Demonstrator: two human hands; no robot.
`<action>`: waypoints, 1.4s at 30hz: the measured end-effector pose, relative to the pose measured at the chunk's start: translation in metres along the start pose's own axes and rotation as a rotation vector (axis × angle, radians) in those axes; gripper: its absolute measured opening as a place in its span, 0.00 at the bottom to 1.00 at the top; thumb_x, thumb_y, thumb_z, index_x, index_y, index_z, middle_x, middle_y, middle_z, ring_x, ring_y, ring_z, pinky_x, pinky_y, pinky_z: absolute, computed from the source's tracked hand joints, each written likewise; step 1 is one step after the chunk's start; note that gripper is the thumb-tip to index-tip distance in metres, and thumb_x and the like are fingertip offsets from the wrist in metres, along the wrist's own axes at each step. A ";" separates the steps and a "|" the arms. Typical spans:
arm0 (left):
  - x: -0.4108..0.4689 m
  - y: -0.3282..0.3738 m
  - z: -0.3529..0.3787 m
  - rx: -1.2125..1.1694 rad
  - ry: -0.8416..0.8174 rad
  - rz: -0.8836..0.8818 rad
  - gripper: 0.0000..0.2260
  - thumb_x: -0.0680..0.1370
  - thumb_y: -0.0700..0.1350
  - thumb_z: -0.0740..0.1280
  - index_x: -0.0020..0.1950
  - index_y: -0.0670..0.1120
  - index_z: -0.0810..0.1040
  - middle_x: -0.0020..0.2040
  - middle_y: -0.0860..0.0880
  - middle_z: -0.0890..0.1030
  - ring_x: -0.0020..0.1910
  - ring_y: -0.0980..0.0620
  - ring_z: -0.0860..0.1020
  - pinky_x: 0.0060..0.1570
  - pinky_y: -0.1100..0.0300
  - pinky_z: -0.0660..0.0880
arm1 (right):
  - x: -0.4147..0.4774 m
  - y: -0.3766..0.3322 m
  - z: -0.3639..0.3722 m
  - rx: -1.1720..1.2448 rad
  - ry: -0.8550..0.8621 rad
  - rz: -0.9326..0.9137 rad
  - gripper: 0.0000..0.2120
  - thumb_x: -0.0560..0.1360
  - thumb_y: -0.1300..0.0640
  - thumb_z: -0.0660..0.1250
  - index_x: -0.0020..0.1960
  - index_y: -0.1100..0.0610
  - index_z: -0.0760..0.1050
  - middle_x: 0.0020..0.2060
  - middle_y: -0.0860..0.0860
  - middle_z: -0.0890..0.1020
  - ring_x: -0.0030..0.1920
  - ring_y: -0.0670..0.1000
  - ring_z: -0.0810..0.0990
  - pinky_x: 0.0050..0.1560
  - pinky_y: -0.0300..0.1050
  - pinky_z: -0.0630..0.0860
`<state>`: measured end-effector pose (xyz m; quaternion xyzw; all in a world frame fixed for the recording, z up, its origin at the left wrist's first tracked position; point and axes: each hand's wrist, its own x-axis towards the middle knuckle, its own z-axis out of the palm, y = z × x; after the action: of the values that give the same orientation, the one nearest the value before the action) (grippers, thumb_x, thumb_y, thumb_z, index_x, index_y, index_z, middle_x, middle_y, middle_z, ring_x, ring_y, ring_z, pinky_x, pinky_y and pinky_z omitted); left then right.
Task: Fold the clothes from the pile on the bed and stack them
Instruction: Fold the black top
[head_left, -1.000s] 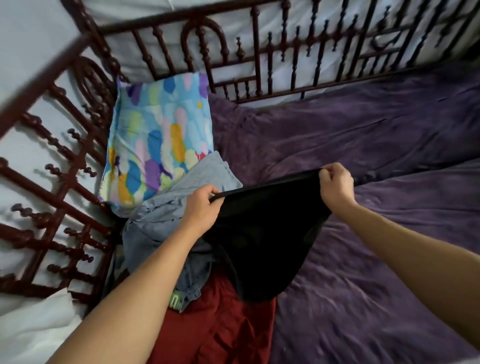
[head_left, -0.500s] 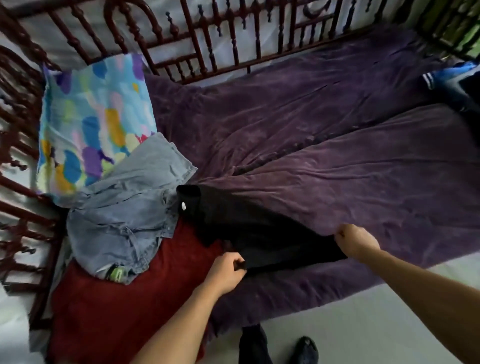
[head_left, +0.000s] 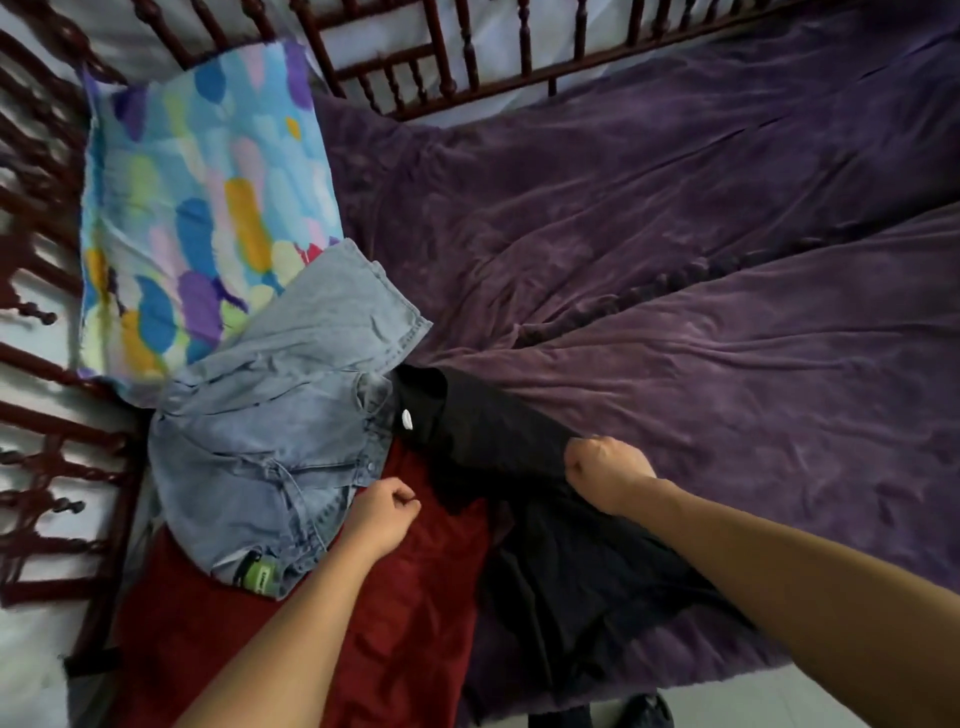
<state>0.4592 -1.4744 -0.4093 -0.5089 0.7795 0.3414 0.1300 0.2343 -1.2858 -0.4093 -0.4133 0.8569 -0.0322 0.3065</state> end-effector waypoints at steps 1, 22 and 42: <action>0.018 -0.008 -0.009 -0.032 0.026 -0.028 0.06 0.74 0.41 0.70 0.48 0.41 0.81 0.44 0.43 0.83 0.48 0.45 0.81 0.49 0.57 0.74 | 0.022 -0.023 0.001 0.017 -0.004 -0.055 0.12 0.78 0.51 0.59 0.58 0.54 0.75 0.57 0.54 0.78 0.56 0.59 0.78 0.49 0.47 0.72; 0.114 -0.005 -0.012 -0.004 0.056 0.321 0.09 0.70 0.47 0.73 0.37 0.52 0.73 0.53 0.51 0.80 0.56 0.50 0.75 0.51 0.59 0.69 | 0.180 -0.048 -0.058 0.342 0.305 0.098 0.14 0.76 0.59 0.60 0.54 0.51 0.82 0.57 0.54 0.82 0.59 0.58 0.78 0.58 0.47 0.73; -0.056 0.225 -0.125 -0.190 0.415 0.659 0.07 0.76 0.44 0.69 0.41 0.42 0.82 0.36 0.44 0.80 0.38 0.44 0.78 0.38 0.56 0.67 | -0.132 0.042 -0.228 0.894 0.356 0.011 0.05 0.72 0.63 0.69 0.39 0.56 0.77 0.29 0.49 0.76 0.30 0.46 0.74 0.29 0.38 0.68</action>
<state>0.3043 -1.4620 -0.1972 -0.2995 0.8757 0.3251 -0.1943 0.1416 -1.2071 -0.1713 -0.2244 0.8003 -0.4662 0.3030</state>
